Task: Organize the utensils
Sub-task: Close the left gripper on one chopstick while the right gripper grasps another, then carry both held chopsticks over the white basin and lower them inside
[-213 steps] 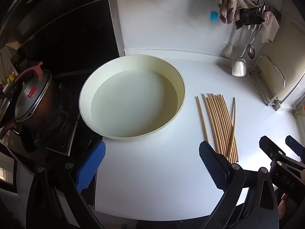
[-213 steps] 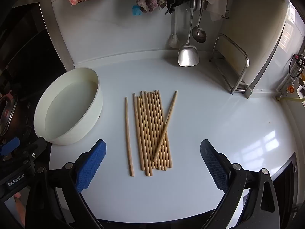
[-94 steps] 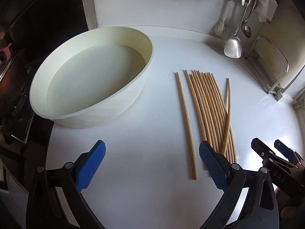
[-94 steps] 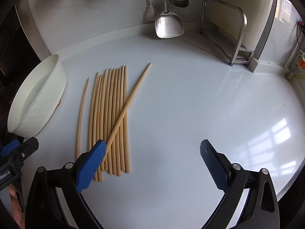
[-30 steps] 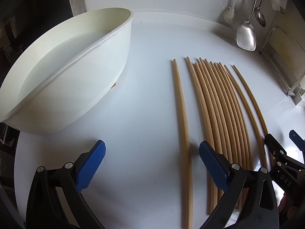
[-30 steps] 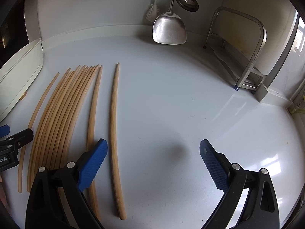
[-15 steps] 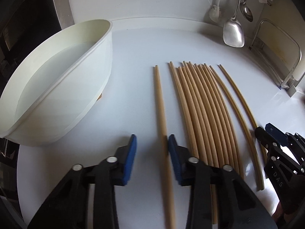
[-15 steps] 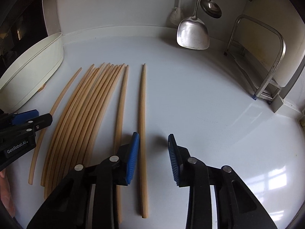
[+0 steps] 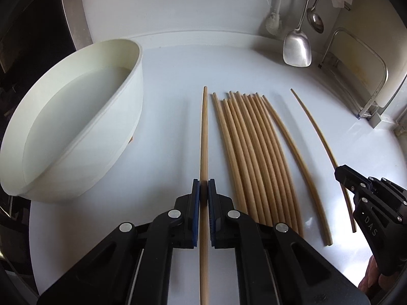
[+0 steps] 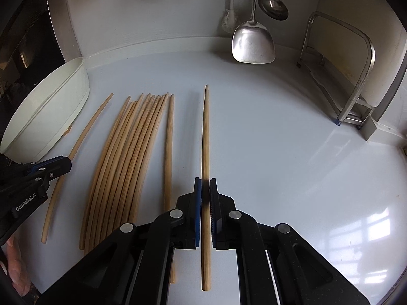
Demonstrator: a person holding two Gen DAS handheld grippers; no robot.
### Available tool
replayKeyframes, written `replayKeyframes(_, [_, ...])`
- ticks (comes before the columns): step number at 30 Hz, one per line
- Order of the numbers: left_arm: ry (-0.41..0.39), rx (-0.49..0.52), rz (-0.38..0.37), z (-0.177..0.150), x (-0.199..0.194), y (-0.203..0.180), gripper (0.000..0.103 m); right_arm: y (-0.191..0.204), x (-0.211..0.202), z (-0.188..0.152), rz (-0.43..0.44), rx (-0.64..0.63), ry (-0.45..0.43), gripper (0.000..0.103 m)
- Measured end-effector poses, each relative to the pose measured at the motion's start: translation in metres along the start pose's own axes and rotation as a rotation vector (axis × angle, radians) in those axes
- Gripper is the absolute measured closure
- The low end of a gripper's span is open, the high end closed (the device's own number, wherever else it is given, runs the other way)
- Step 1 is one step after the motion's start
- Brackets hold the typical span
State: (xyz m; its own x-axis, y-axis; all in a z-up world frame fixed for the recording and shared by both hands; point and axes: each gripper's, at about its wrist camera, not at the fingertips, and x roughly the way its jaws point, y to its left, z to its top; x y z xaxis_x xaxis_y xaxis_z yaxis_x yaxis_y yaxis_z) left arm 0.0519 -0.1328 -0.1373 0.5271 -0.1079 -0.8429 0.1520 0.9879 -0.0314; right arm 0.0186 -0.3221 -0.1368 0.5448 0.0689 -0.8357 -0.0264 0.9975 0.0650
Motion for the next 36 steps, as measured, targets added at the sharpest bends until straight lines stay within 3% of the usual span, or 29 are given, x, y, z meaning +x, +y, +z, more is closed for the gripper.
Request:
replayKeyframes(5, [-0.049,0.021,-0.049,0.021,-0.038,0.005,0.096,0.007,-0.030,0.017,0.013,0.040,-0.027,0.097])
replayKeyframes(9, [-0.079,0.002,-0.070,0.039,-0.066,0.035,0.096,0.031,-0.056,0.036,0.031,0.037,-0.075,0.097])
replayKeyframes(16, [-0.100,-0.055,0.028,0.064,-0.082,0.127,0.096,0.112,-0.065,0.078,0.116,-0.020,-0.115,0.097])
replayKeyframes(24, [-0.070,-0.114,0.086,0.078,-0.061,0.222,0.096,0.228,-0.025,0.115,0.234,-0.088,-0.060,0.097])
replayKeyframes(31, [-0.010,-0.089,0.075,0.087,-0.019,0.243,0.096,0.287,0.032,0.120,0.235,-0.100,0.080,0.097])
replayKeyframes(36, [0.051,-0.071,0.046,0.084,0.005,0.250,0.096,0.294,0.056,0.116,0.211,-0.086,0.146,0.097])
